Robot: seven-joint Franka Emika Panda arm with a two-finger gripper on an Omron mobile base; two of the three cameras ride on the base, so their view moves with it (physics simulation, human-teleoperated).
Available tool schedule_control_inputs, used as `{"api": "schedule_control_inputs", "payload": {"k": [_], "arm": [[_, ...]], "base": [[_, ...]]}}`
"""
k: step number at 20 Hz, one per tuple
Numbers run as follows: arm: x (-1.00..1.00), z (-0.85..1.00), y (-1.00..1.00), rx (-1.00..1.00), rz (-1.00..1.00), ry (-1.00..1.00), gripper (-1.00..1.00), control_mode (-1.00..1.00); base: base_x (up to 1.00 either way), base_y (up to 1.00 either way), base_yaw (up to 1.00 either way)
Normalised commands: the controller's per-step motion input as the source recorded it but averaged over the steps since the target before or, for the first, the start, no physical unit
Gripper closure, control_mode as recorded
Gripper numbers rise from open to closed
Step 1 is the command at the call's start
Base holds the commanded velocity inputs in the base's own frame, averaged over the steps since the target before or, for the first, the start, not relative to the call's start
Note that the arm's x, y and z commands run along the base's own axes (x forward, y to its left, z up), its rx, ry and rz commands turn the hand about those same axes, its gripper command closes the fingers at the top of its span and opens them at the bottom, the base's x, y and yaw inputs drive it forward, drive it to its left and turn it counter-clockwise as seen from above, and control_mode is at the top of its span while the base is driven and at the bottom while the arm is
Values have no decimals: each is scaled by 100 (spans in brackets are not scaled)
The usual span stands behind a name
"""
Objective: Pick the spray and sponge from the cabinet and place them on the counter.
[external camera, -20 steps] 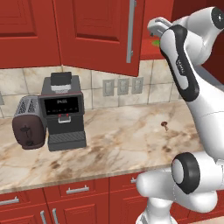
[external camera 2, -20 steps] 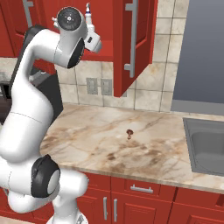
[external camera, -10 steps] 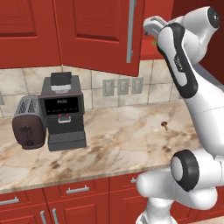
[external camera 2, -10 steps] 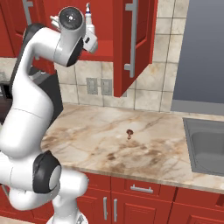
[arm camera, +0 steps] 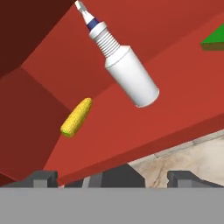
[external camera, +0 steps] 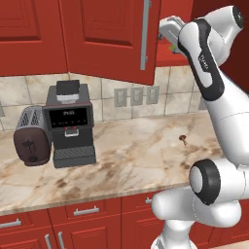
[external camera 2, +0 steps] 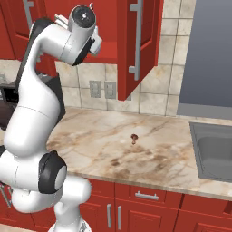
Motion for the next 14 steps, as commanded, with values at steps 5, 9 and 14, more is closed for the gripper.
{"api": "schedule_control_inputs", "payload": {"k": [5, 9, 14], "arm": [[1, 0, 0, 14, 11, 5, -100, -100], [-2, 0, 7, 8, 11, 3, -100, -100], [-8, 0, 23, 2, 9, 0, -100, -100]], "base": [[0, 0, 0], [0, 0, 0], [0, 0, 0]]}}
